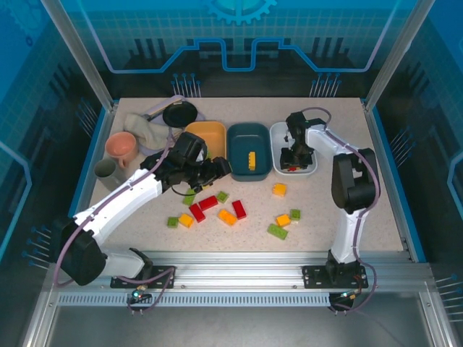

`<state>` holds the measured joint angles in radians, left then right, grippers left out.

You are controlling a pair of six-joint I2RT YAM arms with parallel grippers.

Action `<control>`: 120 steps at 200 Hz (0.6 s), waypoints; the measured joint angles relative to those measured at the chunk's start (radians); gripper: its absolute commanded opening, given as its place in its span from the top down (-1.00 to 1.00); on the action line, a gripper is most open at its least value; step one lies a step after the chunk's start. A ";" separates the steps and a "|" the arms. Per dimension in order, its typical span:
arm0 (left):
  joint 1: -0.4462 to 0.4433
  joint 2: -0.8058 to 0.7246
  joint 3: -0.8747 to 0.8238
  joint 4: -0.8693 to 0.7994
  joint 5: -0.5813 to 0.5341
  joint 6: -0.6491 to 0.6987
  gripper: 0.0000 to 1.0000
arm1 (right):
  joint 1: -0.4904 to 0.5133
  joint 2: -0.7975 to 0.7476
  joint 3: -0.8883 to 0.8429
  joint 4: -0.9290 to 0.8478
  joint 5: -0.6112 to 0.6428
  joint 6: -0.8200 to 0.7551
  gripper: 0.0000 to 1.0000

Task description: Sort the legos into containers by color

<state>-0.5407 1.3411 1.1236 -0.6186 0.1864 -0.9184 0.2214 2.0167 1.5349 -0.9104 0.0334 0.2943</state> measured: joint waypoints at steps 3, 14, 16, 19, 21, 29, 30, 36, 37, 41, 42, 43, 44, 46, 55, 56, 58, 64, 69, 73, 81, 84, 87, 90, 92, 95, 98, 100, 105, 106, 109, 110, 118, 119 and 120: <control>0.000 0.000 0.000 -0.009 -0.005 0.000 -0.54 | 0.000 0.005 0.002 0.000 -0.003 0.006 -0.12; 0.000 0.000 0.001 -0.041 -0.024 0.000 -0.53 | -0.002 0.013 0.008 -0.002 -0.011 0.007 -0.23; 0.000 0.000 0.001 -0.048 -0.029 0.000 -0.53 | -0.002 0.013 0.008 -0.003 -0.013 0.014 -0.25; 0.001 0.000 0.001 -0.058 -0.034 0.000 -0.53 | -0.002 0.013 0.009 -0.002 -0.015 0.009 -0.27; 0.002 0.000 0.001 -0.064 -0.038 0.000 -0.53 | -0.002 0.013 0.010 -0.003 -0.016 0.013 -0.27; 0.006 -0.001 0.001 -0.093 -0.052 0.001 -0.53 | 0.000 0.006 0.013 -0.001 -0.019 0.017 -0.30; 0.008 -0.001 0.001 -0.098 -0.053 0.001 -0.53 | 0.000 0.005 0.013 -0.001 -0.019 0.016 -0.30; 0.014 -0.002 0.001 -0.120 -0.062 0.004 -0.53 | 0.001 -0.003 0.015 0.001 -0.019 0.015 -0.31; 0.016 -0.002 0.001 -0.124 -0.063 0.005 -0.53 | 0.002 -0.004 0.015 0.002 -0.019 0.015 -0.31; 0.022 -0.002 0.001 -0.137 -0.067 0.006 -0.53 | 0.002 -0.010 0.015 0.003 -0.019 0.014 -0.32; 0.026 -0.002 0.001 -0.143 -0.069 0.009 -0.53 | 0.003 -0.014 0.015 0.004 -0.019 0.013 -0.32; 0.027 -0.002 0.001 -0.146 -0.069 0.011 -0.53 | 0.004 -0.016 0.015 0.004 -0.019 0.014 -0.32; 0.029 -0.002 0.001 -0.148 -0.069 0.012 -0.53 | 0.004 -0.018 0.015 0.005 -0.019 0.014 -0.32; 0.034 -0.003 0.001 -0.156 -0.071 0.013 -0.53 | 0.005 -0.024 0.015 0.006 -0.019 0.013 -0.32; 0.061 -0.003 0.001 -0.188 -0.083 0.038 -0.53 | 0.014 -0.057 0.013 0.014 -0.018 0.013 -0.32; 0.066 -0.003 0.001 -0.193 -0.085 0.044 -0.53 | 0.016 -0.066 0.011 0.017 -0.017 0.013 -0.32; 0.072 -0.003 0.001 -0.199 -0.087 0.051 -0.53 | 0.018 -0.074 0.009 0.023 -0.016 0.013 -0.32; 0.092 -0.003 0.000 -0.216 -0.098 0.071 -0.53 | 0.028 -0.112 -0.003 0.041 -0.016 0.013 -0.33; 0.108 -0.003 -0.003 -0.225 -0.106 0.091 -0.53 | 0.039 -0.152 -0.023 0.066 -0.018 0.013 -0.34; 0.122 -0.003 -0.007 -0.231 -0.113 0.112 -0.53 | 0.051 -0.191 -0.044 0.088 -0.020 0.015 -0.34; 0.147 -0.002 -0.017 -0.238 -0.122 0.148 -0.53 | 0.076 -0.269 -0.085 0.128 -0.035 0.018 -0.36; 0.157 0.001 -0.021 -0.241 -0.124 0.166 -0.53 | 0.090 -0.302 -0.105 0.148 -0.044 0.021 -0.36; 0.167 0.003 -0.027 -0.242 -0.127 0.183 -0.53 | 0.104 -0.341 -0.129 0.172 -0.056 0.021 -0.37; 0.176 0.008 -0.032 -0.243 -0.129 0.202 -0.52 | 0.117 -0.367 -0.145 0.187 -0.065 0.026 -0.38; 0.180 0.010 -0.034 -0.242 -0.130 0.210 -0.52 | 0.128 -0.392 -0.162 0.207 -0.073 0.028 -0.39; 0.188 0.015 -0.037 -0.244 -0.130 0.224 -0.51 | 0.142 -0.423 -0.182 0.227 -0.086 0.029 -0.40; 0.195 0.023 -0.040 -0.244 -0.131 0.244 -0.51 | 0.160 -0.454 -0.205 0.249 -0.100 0.036 -0.40; 0.200 0.027 -0.042 -0.244 -0.131 0.253 -0.51 | 0.172 -0.477 -0.223 0.270 -0.111 0.035 -0.41; 0.210 0.043 -0.045 -0.242 -0.132 0.283 -0.49 | 0.202 -0.526 -0.266 0.321 -0.139 0.047 -0.42; 0.213 0.047 -0.046 -0.241 -0.132 0.290 -0.49 | 0.207 -0.533 -0.273 0.328 -0.143 0.046 -0.42; 0.217 0.056 -0.047 -0.238 -0.131 0.304 -0.49 | 0.222 -0.558 -0.295 0.351 -0.159 0.050 -0.42; 0.219 0.062 -0.047 -0.237 -0.132 0.313 -0.48 | 0.226 -0.565 -0.301 0.357 -0.164 0.052 -0.42; 0.226 0.091 -0.048 -0.233 -0.132 0.358 -0.47 | 0.270 -0.623 -0.369 0.434 -0.204 0.071 -0.44; 0.226 0.094 -0.048 -0.232 -0.132 0.362 -0.46 | 0.278 -0.632 -0.381 0.451 -0.209 0.073 -0.44; 0.226 0.098 -0.048 -0.230 -0.132 0.371 -0.46 | 0.281 -0.636 -0.388 0.457 -0.212 0.073 -0.44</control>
<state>-0.3145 1.4395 1.0760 -0.8482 0.0547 -0.5472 0.5026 1.3804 1.1469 -0.4530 -0.1791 0.3672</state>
